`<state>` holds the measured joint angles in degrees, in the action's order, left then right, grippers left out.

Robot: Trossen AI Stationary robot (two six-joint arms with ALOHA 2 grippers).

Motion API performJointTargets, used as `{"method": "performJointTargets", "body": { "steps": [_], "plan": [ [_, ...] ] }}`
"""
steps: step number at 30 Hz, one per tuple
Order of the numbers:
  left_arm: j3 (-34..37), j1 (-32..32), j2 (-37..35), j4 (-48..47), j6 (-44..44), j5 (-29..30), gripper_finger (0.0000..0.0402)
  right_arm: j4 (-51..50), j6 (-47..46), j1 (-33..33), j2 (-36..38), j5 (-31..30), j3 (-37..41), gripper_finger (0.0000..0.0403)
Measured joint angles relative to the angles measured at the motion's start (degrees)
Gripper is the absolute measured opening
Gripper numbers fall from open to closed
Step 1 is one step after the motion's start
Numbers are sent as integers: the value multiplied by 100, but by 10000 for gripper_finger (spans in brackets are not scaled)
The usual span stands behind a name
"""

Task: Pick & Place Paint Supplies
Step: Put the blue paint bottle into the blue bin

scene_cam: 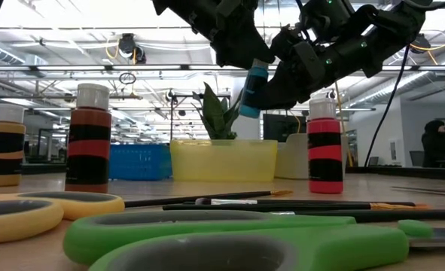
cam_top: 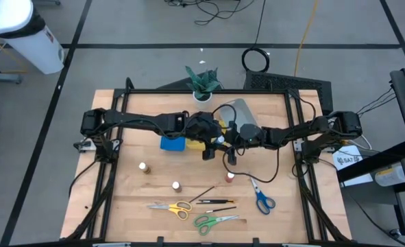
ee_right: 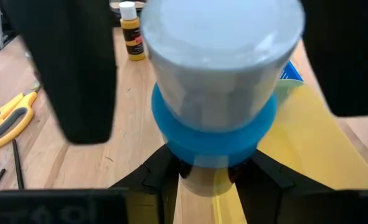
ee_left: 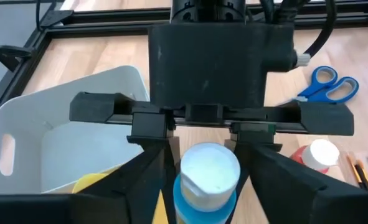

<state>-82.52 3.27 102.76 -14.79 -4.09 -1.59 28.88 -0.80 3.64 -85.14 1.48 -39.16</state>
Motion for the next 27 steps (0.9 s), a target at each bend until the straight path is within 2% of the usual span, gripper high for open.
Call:
{"method": "performJointTargets", "body": {
  "steps": [7, 11, 13, 17, 20, 27],
  "plan": [
    [0, 0, 0, -122, -38, 12, 127, -41, -21, 0, 0, 13, 0, 123],
    [0, 1, -55, -165, -169, 31, 125, 2, -258, 0, 0, 7, 2, 127],
    [1, -18, -176, -224, -298, 228, 125, 56, -387, 0, 6, -15, 1, 135],
    [7, -79, -604, -475, -424, 621, 125, 8, -289, 5, 239, -66, -14, 165],
    [104, -80, -1060, -562, -538, 858, 125, -427, -298, 3, 545, 13, 13, 192],
    [1172, -2, -2274, -472, -284, 1279, 125, -1415, -504, 2, 1444, 7, 78, 230]
  ]
}}
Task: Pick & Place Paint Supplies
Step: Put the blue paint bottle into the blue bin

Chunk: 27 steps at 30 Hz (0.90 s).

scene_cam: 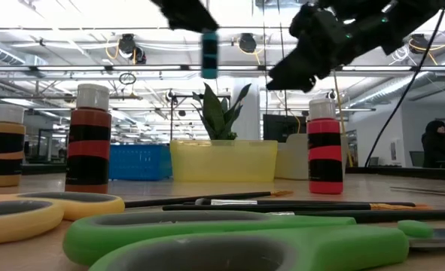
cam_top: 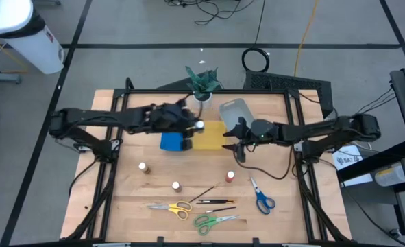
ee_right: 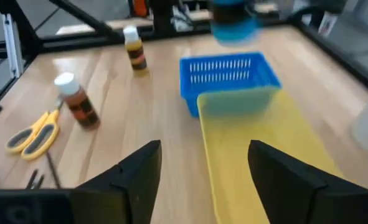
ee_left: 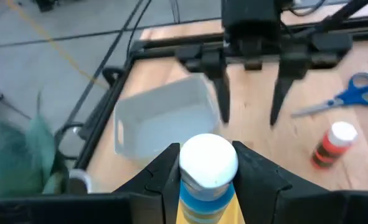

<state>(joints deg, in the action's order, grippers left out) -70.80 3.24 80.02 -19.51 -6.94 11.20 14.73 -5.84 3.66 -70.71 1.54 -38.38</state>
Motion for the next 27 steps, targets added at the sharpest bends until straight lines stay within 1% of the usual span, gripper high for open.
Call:
{"method": "performJointTargets", "body": {
  "steps": [2, 5, 7, 11, 15, 20, 27],
  "plan": [
    [441, 62, -415, 211, 199, 179, 125, -78, -78, -7, 201, 17, 134, 232],
    [1221, 198, -955, 503, 449, 536, 125, 95, -102, -2, 436, -13, 247, 231],
    [1772, 340, -1267, 651, 692, 616, 125, 125, -102, -2, 480, -14, 338, 228],
    [2753, 717, -1757, 1241, 1321, 679, 125, 519, -102, -2, 527, -18, 449, 224],
    [3414, 979, -1961, 1365, 1763, 654, 125, 623, -100, 0, 512, -25, 507, 225],
    [3968, 1135, -1999, 1526, 2219, 687, 125, 695, -97, 0, 518, -26, 517, 226],
    [4669, 1180, -1993, 2596, 2208, 692, 125, 729, -49, 0, 517, -24, 523, 226]
  ]
}}
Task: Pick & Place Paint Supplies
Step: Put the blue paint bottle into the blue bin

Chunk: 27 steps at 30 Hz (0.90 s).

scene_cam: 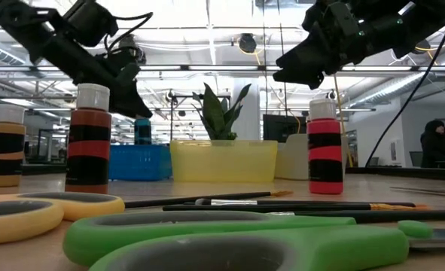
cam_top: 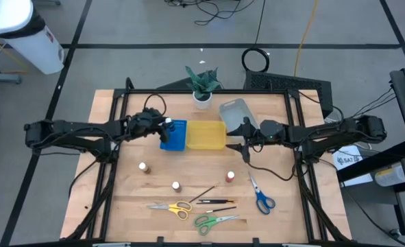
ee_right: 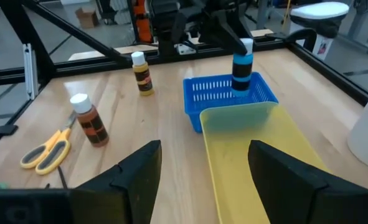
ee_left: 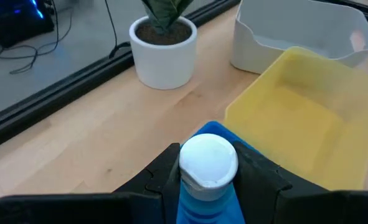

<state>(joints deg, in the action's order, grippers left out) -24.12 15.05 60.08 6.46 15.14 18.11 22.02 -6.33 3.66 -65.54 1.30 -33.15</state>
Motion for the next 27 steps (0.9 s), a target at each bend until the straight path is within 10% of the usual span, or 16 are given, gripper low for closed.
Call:
{"method": "performJointTargets", "body": {
  "steps": [27],
  "plan": [
    [150, 20, 898, 503, -88, 459, 125, 44, 147, 2, 2, 0, -7, 226]
  ]
}}
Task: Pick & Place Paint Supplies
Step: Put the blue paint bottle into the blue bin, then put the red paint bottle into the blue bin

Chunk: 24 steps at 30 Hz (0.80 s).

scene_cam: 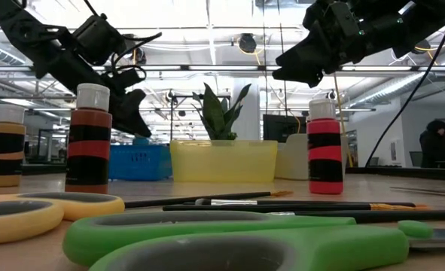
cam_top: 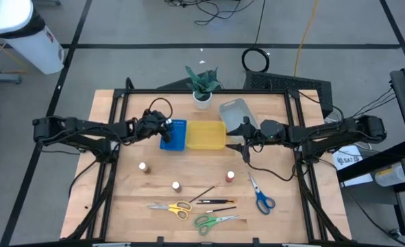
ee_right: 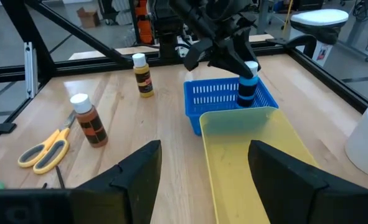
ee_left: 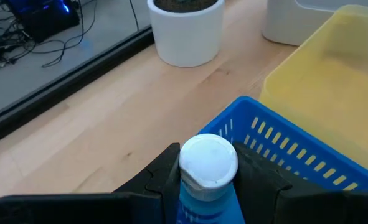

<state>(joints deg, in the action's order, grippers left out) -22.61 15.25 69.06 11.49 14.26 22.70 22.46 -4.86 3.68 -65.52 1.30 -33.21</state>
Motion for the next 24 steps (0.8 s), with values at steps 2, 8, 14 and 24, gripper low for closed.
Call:
{"method": "performJointTargets", "body": {
  "steps": [2, 8, 14, 24],
  "plan": [
    [0, 0, 8, 0, 0, 0, 141, 0, -1, 0, 0, 0, 0, 226],
    [2, 0, 17, -54, -24, -7, 237, -2, -64, 0, 0, 30, 0, 226],
    [2, 0, 4, 191, -171, -10, 289, -38, -392, -2, 0, 42, -1, 227],
    [-9, -13, -745, 301, -212, -211, 313, -484, -293, -7, 284, 823, -4, 220]
  ]
}}
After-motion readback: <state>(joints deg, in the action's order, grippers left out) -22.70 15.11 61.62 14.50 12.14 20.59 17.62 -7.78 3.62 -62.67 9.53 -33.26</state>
